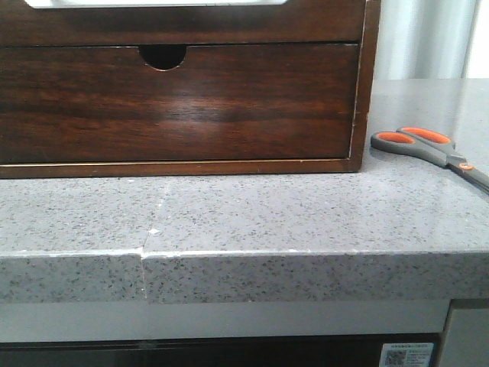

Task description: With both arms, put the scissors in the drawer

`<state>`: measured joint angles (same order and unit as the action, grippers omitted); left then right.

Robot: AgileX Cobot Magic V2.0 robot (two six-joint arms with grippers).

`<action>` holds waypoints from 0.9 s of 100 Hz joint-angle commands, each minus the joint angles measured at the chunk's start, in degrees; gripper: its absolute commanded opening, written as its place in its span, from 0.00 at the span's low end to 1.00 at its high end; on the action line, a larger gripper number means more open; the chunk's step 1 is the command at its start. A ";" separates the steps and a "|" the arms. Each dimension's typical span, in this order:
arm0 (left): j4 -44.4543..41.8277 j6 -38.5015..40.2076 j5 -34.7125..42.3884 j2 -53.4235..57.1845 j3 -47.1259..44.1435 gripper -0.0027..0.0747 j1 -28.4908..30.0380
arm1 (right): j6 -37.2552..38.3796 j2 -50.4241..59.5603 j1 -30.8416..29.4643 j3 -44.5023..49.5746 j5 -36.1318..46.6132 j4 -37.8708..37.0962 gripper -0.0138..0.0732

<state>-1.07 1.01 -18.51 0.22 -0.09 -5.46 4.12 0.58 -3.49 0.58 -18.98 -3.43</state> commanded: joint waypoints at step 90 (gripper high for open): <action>-6.57 -0.07 17.48 1.66 -1.11 0.01 -0.37 | -0.44 1.12 -0.16 1.72 6.39 0.02 0.11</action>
<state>-8.43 0.91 -5.63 0.22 -0.09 -5.46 4.12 0.67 -3.49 0.58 -17.25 -3.33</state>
